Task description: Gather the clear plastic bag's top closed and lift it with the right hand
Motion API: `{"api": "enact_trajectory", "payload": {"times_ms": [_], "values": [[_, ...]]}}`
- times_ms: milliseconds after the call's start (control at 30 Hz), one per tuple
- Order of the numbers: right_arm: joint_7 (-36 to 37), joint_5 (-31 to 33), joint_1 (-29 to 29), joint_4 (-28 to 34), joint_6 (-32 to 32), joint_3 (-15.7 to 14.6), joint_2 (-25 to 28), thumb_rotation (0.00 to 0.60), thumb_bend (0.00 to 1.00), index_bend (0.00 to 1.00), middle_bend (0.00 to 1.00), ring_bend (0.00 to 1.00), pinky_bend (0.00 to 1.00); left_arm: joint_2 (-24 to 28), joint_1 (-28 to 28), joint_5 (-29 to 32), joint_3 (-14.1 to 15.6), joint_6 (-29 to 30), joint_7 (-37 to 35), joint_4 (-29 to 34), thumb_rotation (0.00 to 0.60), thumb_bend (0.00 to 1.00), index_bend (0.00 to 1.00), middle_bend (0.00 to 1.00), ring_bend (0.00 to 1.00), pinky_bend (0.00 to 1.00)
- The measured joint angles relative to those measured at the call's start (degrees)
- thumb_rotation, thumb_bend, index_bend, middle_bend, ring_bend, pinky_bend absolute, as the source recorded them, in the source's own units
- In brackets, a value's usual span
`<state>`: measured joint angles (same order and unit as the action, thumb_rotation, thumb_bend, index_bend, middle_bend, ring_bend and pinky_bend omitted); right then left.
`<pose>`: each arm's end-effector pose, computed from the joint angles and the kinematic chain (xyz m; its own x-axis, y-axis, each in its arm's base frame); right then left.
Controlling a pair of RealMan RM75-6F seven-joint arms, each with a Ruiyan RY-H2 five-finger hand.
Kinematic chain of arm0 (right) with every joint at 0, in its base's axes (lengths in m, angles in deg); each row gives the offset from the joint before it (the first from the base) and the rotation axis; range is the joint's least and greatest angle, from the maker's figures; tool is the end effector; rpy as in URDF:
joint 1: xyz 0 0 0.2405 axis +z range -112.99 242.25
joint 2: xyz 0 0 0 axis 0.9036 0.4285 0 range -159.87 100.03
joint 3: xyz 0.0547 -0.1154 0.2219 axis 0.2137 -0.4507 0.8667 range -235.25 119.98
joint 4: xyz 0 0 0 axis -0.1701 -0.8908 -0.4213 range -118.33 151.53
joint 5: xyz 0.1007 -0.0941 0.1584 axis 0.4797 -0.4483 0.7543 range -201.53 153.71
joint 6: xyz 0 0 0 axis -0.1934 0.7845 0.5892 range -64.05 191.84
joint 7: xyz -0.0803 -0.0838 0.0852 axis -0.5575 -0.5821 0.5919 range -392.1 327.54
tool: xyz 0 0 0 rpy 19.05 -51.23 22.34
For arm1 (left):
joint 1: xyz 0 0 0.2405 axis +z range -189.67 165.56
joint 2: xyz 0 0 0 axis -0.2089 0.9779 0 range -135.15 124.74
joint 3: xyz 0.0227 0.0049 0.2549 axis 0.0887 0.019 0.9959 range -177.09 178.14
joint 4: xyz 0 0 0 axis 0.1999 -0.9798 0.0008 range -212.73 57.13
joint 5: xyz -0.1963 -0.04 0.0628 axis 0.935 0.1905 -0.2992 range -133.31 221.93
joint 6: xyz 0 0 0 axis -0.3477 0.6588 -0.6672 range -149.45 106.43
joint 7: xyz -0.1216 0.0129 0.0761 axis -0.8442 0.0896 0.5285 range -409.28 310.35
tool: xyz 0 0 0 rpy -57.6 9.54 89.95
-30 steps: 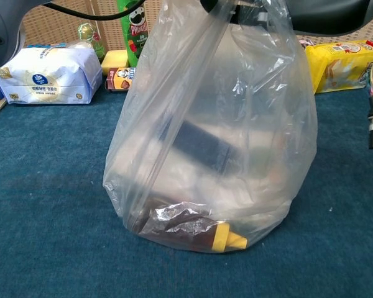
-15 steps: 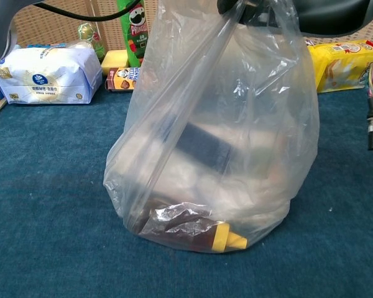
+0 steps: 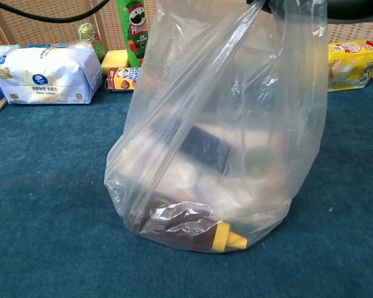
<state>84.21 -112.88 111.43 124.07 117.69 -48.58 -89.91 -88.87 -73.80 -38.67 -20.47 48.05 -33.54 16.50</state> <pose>-0.0736 -0.3107 0.0998 -0.7919 -0.5805 -0.1895 -0.1403 0.4750 -0.8687 0.0633 0.3438 0.0742 0.1408 -0.2318 0.9625 0.5303 -0.8033 -0.2711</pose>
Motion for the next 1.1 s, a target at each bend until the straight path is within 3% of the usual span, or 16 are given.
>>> {"api": "enact_trajectory", "payload": {"times_ms": [400,600,867,1100], "values": [[2.48,0.18,-0.56,1.05,-0.35,0.42,2.62,0.171,0.24,0.54,0.75,0.87,0.67,6.14,4.94,-1.29,3.38,0.73,2.69,6.93,0.600,0.08,0.13,0.13,0.00,0.19],[6.65,0.07,-0.51,1.69,-0.90,0.77,3.80,0.194,0.24,0.54,0.75,0.87,0.67,9.40,10.04,-6.44,7.03,5.54,3.79,11.57,0.600,0.08,0.13,0.13,0.00,0.19],[12.21,-0.34,-0.09,2.91,-1.79,1.57,6.30,0.226,0.23,0.54,0.75,0.87,0.67,12.85,19.48,-14.46,14.48,13.21,6.80,15.03,0.600,0.08,0.13,0.13,0.00,0.19],[14.55,1.43,-0.37,3.83,-1.84,2.69,7.65,0.261,0.23,0.54,0.74,0.86,0.68,13.28,26.71,-17.23,17.93,19.08,7.63,15.32,0.600,0.08,0.13,0.13,0.00,0.19]]}}
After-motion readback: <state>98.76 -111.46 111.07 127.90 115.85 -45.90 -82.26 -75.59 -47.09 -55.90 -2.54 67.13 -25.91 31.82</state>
